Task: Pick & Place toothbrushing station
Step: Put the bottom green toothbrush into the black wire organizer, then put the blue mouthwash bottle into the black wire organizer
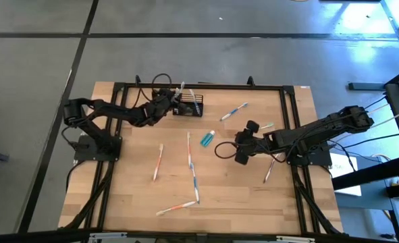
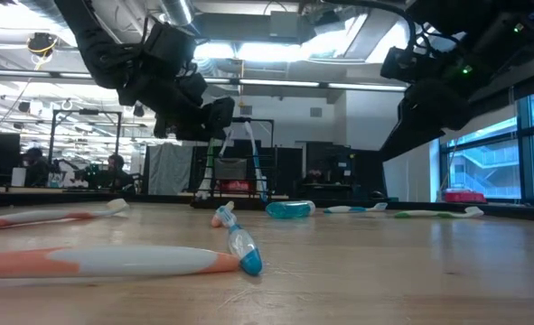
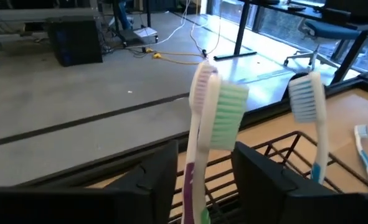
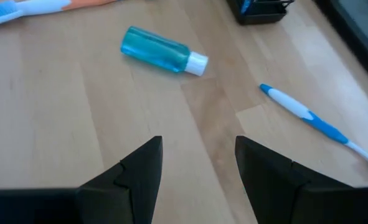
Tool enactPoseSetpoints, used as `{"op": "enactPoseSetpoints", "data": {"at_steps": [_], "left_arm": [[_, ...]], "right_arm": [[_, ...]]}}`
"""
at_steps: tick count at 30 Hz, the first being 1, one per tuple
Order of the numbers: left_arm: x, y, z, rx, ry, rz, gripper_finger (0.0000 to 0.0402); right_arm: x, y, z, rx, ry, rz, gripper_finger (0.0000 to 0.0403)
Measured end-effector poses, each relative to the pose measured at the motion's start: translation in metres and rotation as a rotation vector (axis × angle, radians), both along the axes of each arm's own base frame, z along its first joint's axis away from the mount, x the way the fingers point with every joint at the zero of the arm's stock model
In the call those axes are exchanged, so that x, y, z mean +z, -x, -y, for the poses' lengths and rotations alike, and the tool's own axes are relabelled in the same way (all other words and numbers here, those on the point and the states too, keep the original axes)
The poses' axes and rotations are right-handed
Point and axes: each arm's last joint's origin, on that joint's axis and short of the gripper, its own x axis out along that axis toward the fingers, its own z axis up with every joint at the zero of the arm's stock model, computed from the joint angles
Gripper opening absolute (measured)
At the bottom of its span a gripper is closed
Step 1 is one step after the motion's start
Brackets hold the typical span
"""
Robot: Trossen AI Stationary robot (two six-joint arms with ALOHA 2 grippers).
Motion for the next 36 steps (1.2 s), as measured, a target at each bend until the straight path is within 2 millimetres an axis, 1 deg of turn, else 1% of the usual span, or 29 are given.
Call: {"op": "enactPoseSetpoints", "data": {"at_steps": [5,9,16,22,27,29,32,36], "left_arm": [[0.011,0.004,0.002,-0.006,-0.02,0.011,0.0185],[0.02,0.01,0.004,-0.006,-0.015,0.0,0.0198],[0.037,0.026,0.011,-0.024,-0.003,-0.042,0.0198],[0.053,0.038,0.02,-0.155,0.041,-0.029,0.0191],[0.062,0.044,0.035,-0.244,0.074,-0.014,0.0189],[0.063,0.046,0.043,-0.28,0.086,-0.034,0.0189],[0.062,0.046,0.056,-0.333,0.106,-0.064,0.0188],[0.057,0.044,0.076,-0.404,0.146,-0.103,0.0187]], "right_arm": [[-0.001,0.0,-0.002,0.037,-0.05,-0.01,0.0204],[0.0,-0.001,-0.003,0.052,-0.073,0.001,0.0204],[0.002,-0.004,-0.003,0.051,-0.077,0.031,0.0204],[0.003,-0.004,-0.002,0.032,-0.055,0.05,0.0204],[0.003,-0.004,-0.002,0.017,-0.028,0.051,0.0204],[0.007,-0.006,-0.002,0.02,-0.023,0.048,0.0204],[0.018,-0.01,-0.003,0.022,-0.018,0.044,0.0204],[0.039,-0.015,-0.004,0.031,0.012,0.021,0.0204]]}}
